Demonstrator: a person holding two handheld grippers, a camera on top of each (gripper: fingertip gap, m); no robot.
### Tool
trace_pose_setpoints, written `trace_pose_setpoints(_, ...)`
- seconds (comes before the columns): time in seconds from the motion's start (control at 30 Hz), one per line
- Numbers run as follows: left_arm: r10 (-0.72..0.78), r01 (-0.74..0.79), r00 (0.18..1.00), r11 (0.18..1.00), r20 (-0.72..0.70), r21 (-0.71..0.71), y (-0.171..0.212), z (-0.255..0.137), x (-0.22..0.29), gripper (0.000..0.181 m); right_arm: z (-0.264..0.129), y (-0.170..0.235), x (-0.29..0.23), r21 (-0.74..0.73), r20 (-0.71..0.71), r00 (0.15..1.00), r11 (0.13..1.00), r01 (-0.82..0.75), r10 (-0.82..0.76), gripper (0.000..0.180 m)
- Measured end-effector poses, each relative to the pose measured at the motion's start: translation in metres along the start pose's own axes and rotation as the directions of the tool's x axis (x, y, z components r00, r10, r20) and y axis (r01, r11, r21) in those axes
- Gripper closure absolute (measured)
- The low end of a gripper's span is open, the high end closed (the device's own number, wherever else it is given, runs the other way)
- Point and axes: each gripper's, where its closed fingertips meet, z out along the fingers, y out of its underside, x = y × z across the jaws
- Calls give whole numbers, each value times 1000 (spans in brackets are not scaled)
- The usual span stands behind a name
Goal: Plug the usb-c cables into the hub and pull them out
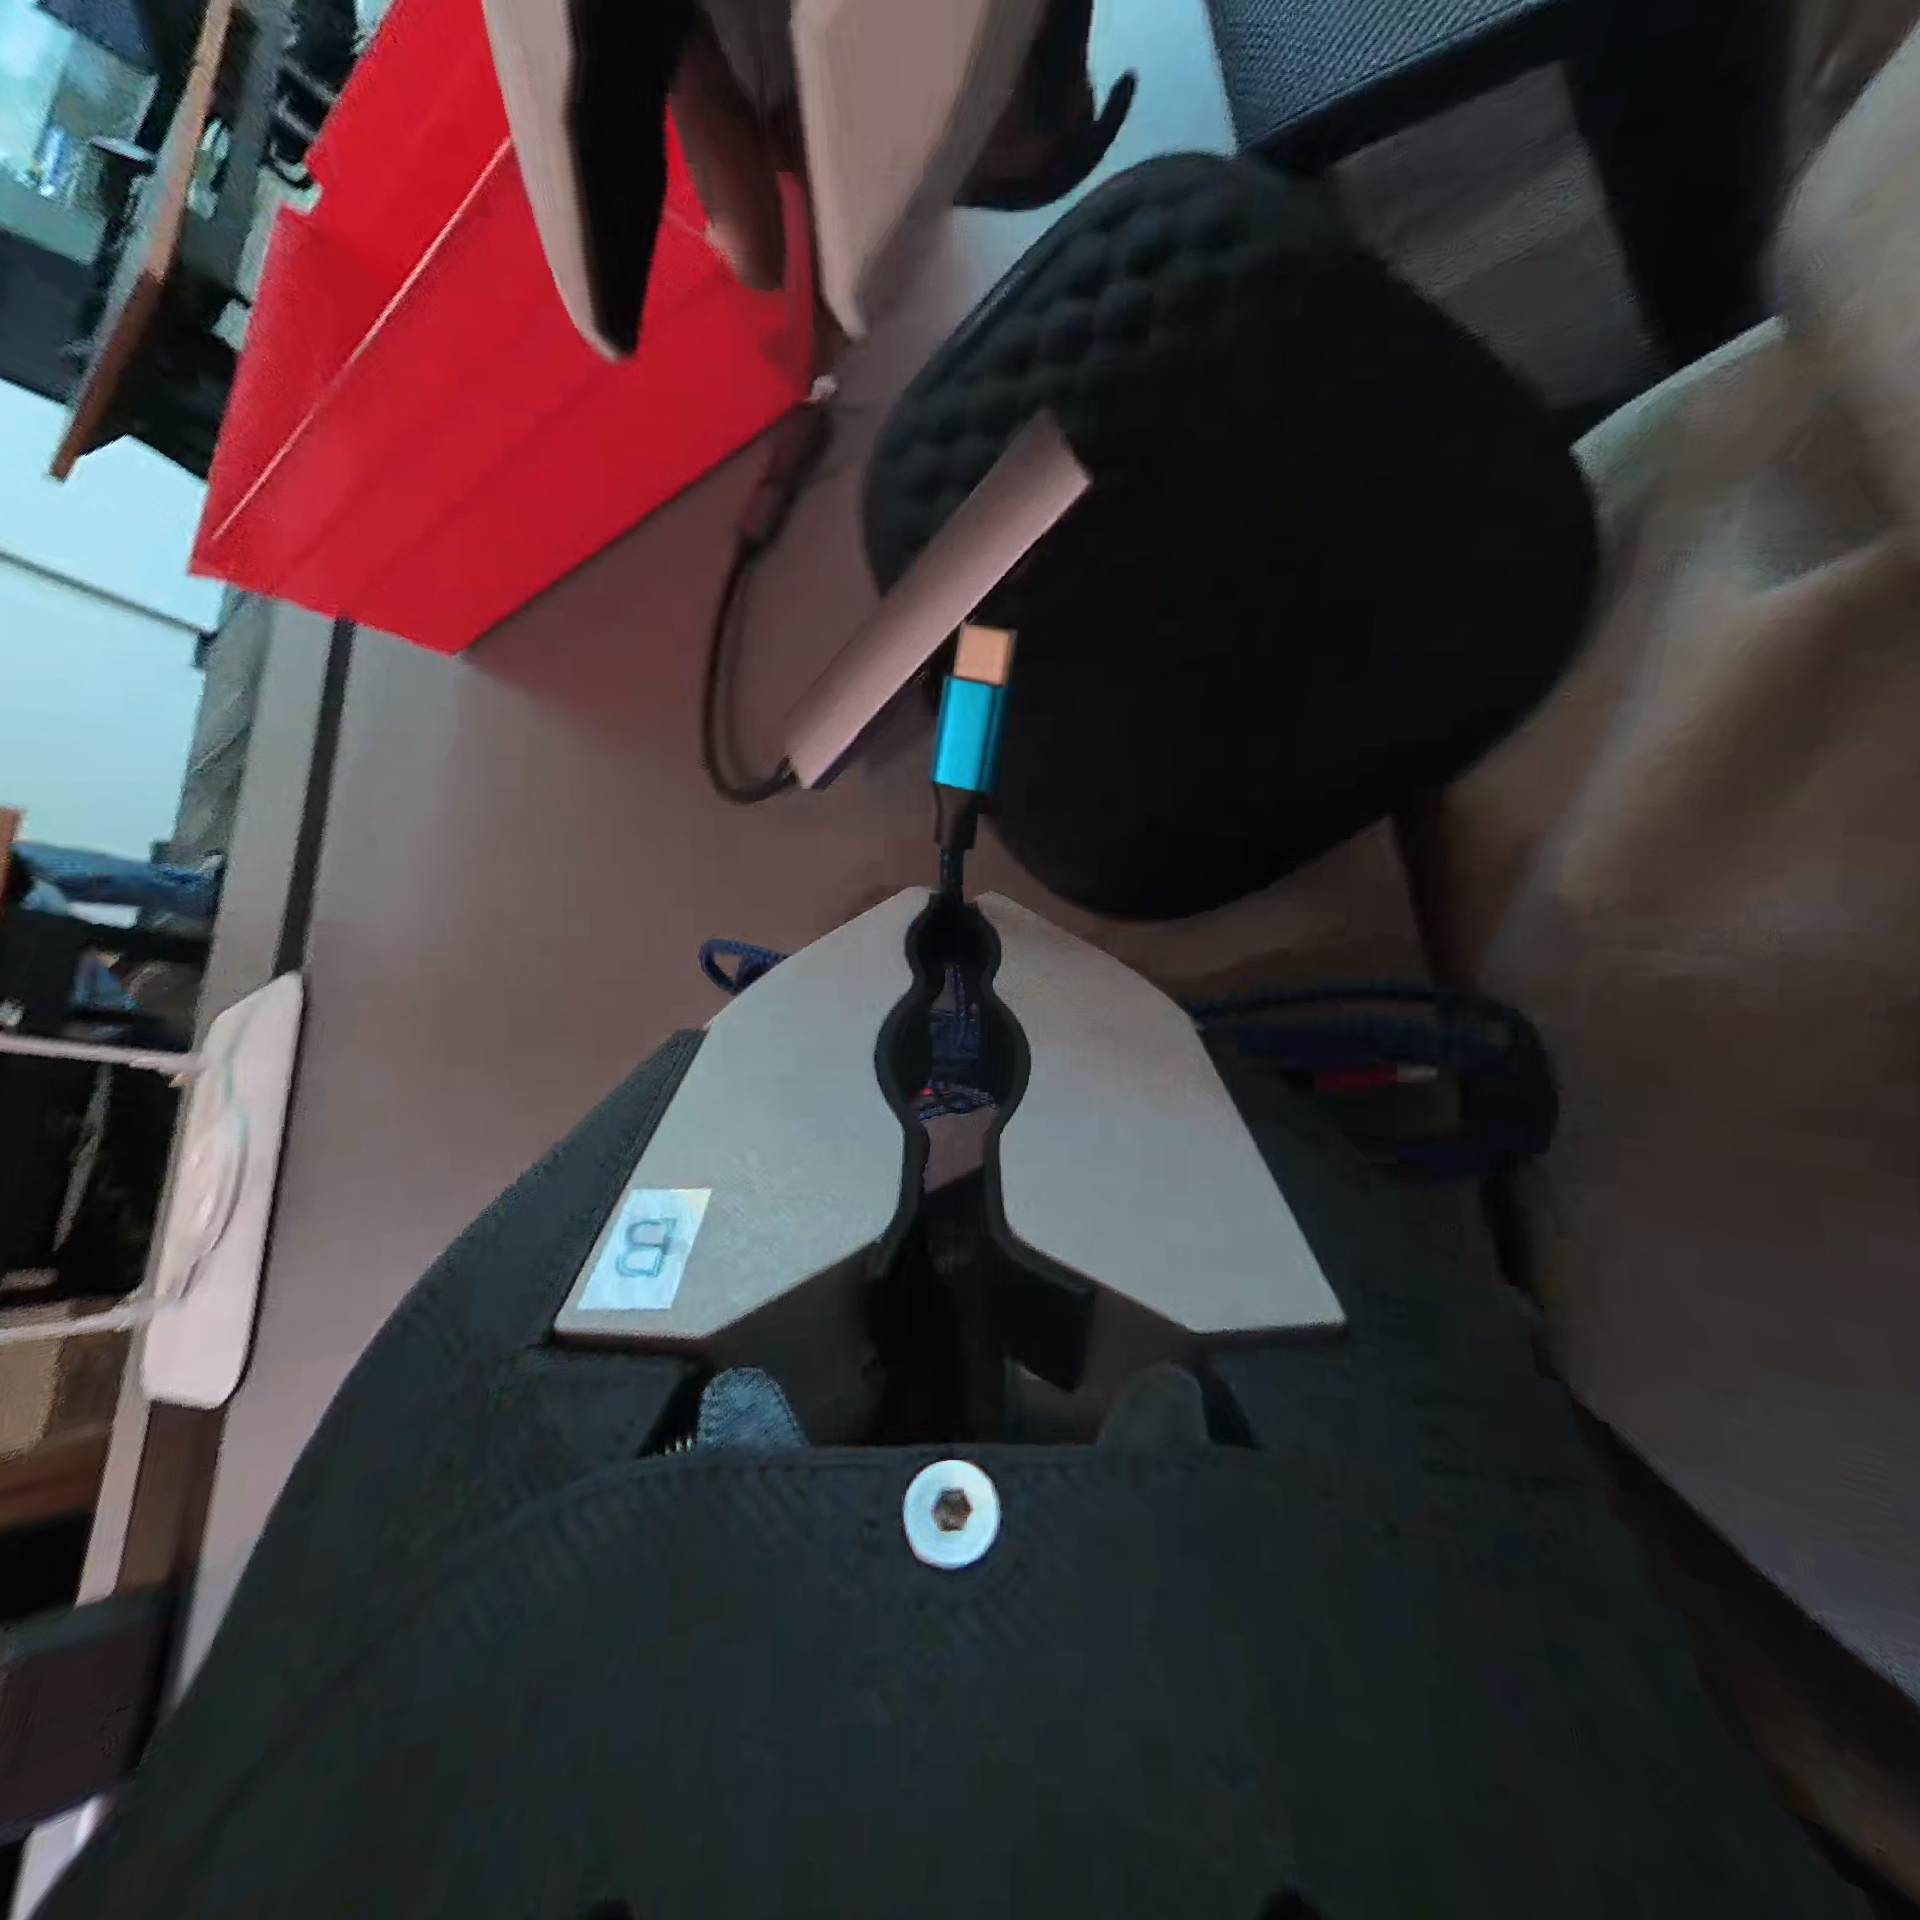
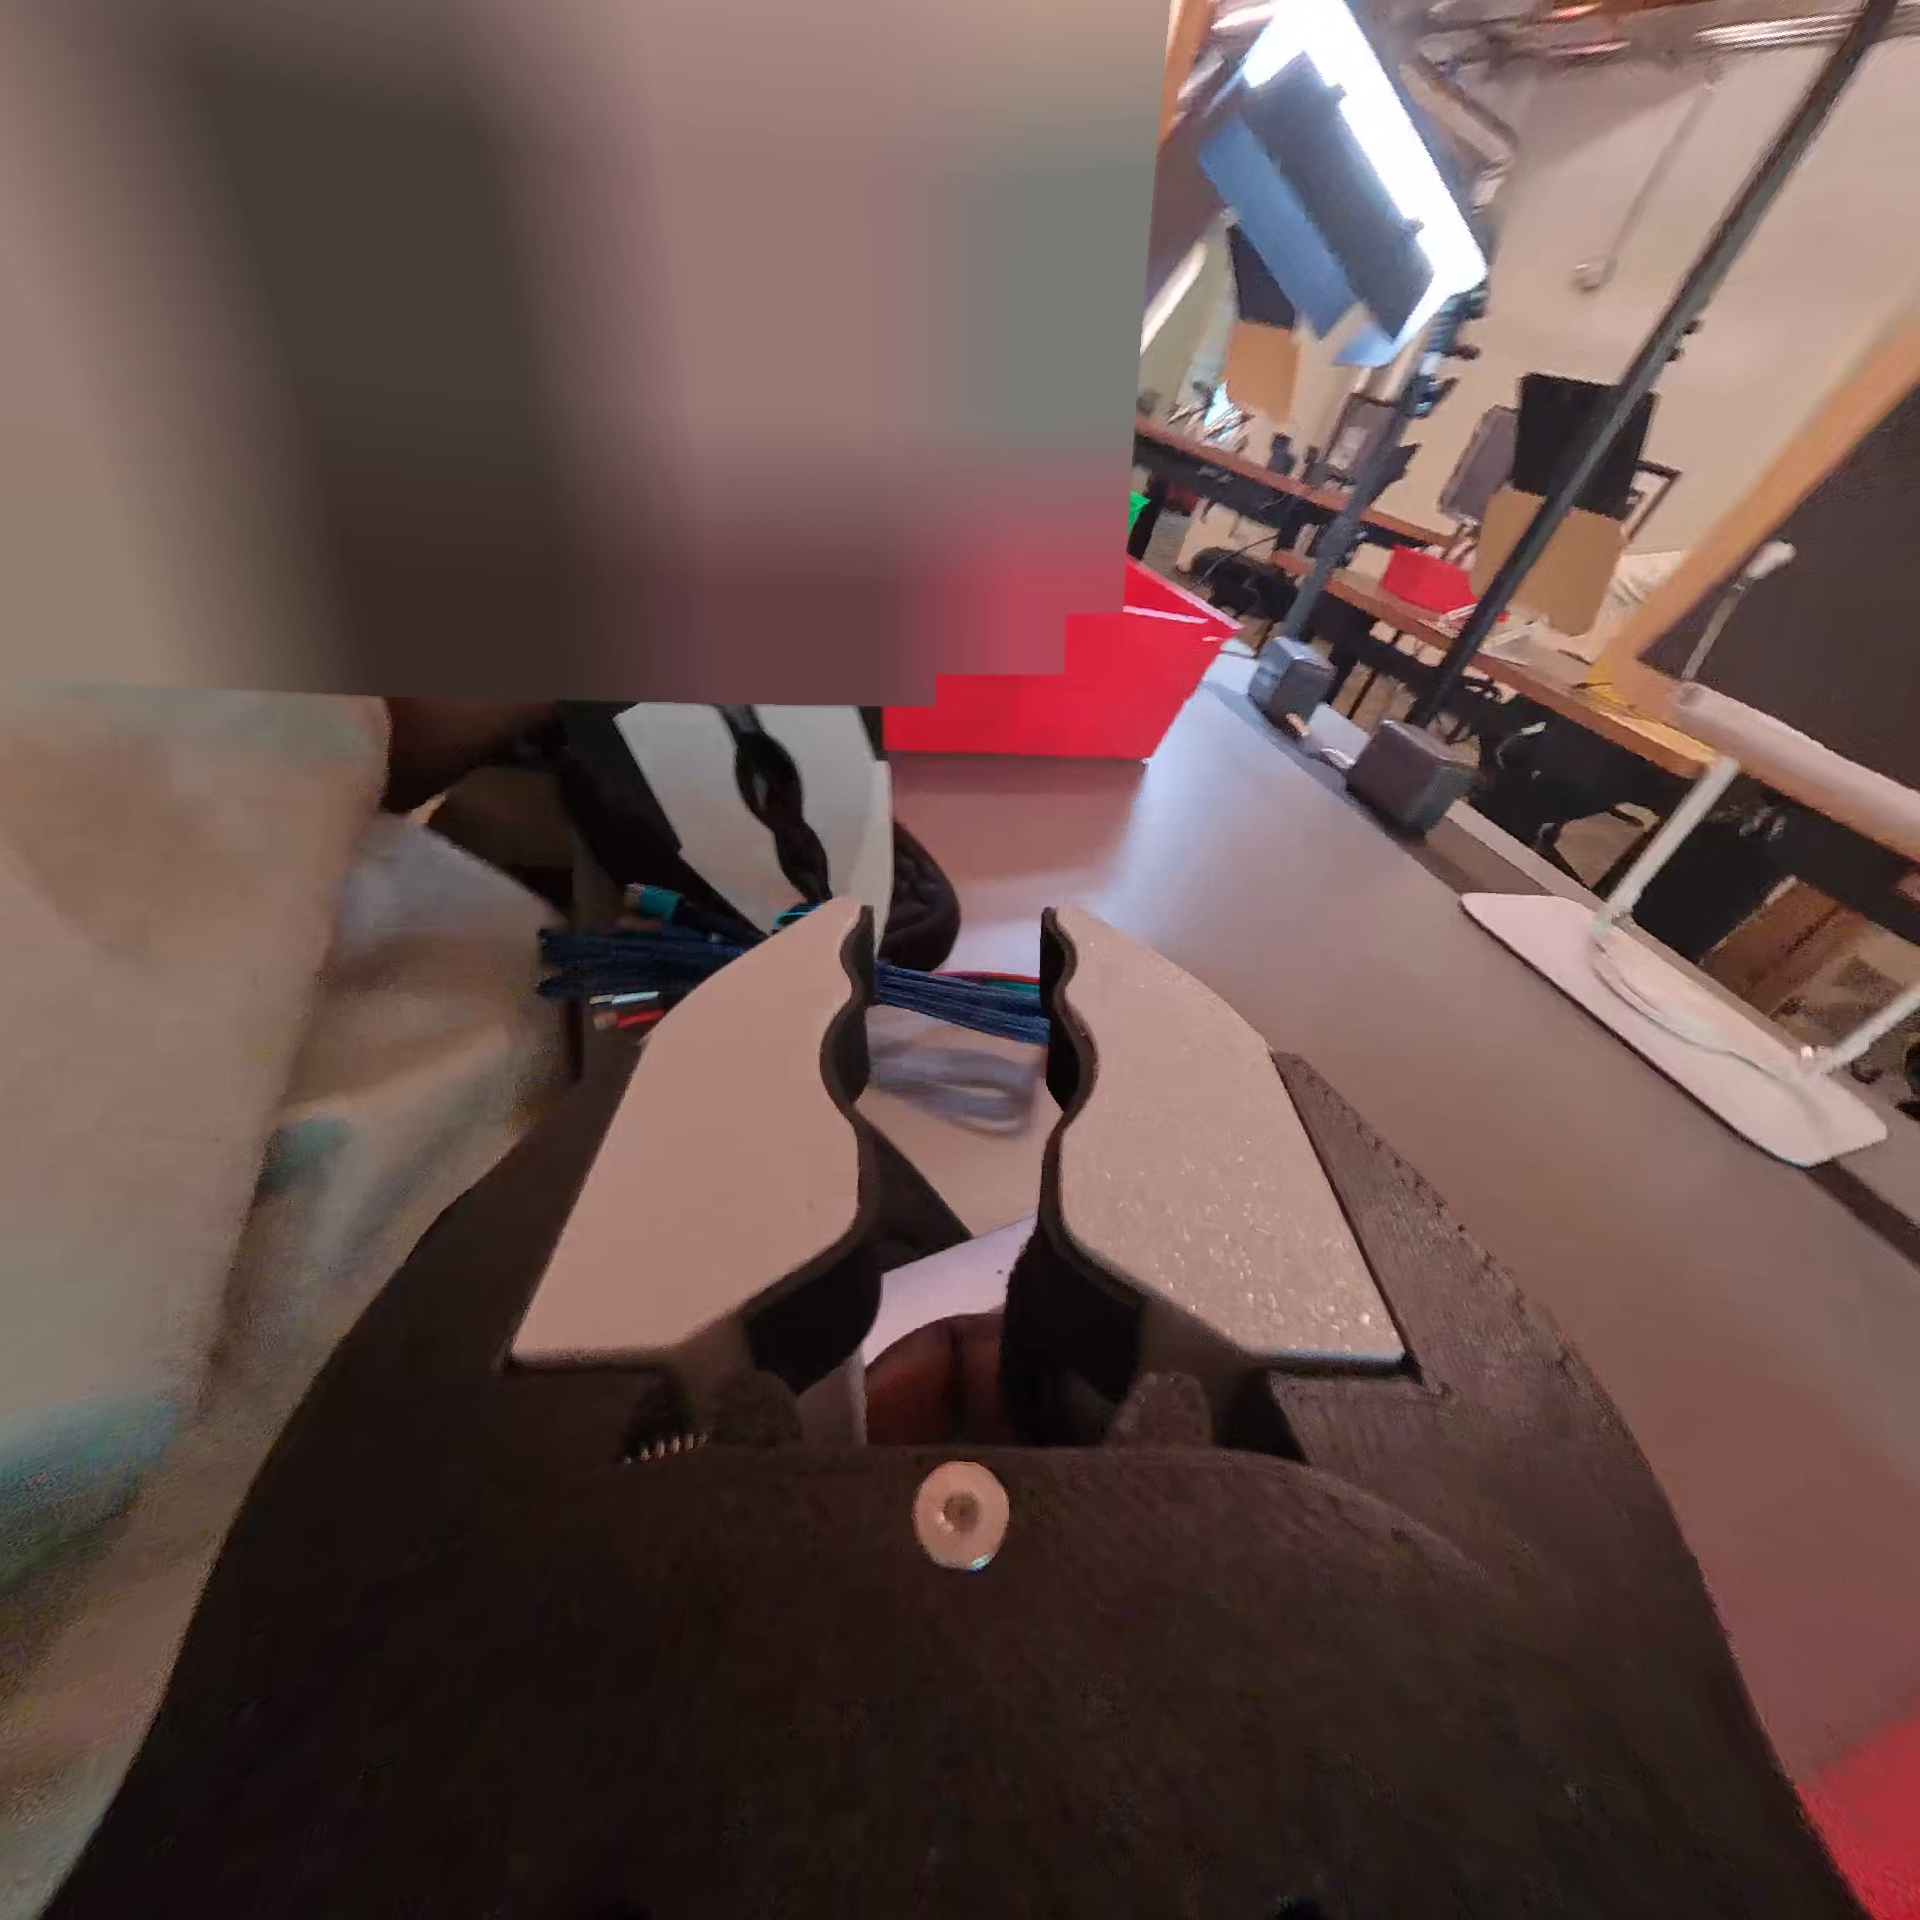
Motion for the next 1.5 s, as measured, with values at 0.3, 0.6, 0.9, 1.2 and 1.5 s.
trace_pose_setpoints(0.3, -65, 65, 998, 997, 1, 32, -2, 6, -3, 177, 33, 23, -31, -201, 103, 995, 979, 16, 5, 150)
trace_pose_setpoints(0.6, -92, 86, 995, 986, 35, 141, -10, 4, -11, 171, 42, 25, -25, -171, 56, 998, 985, -16, 26, 170)
trace_pose_setpoints(0.9, -148, 100, 986, 897, 80, 431, -40, -9, -22, 164, 32, 12, -19, -43, 91, 987, 990, -131, 135, 170)
trace_pose_setpoints(1.2, -159, 167, 986, 913, -52, 373, -35, -6, -7, 176, 31, 15, -25, -68, 122, 987, 993, -99, 107, 169)
trace_pose_setpoints(1.5, -145, 162, 986, 938, -76, 305, -26, 0, -2, 176, 29, 29, -29, -203, 102, 995, 979, 32, -12, 159)
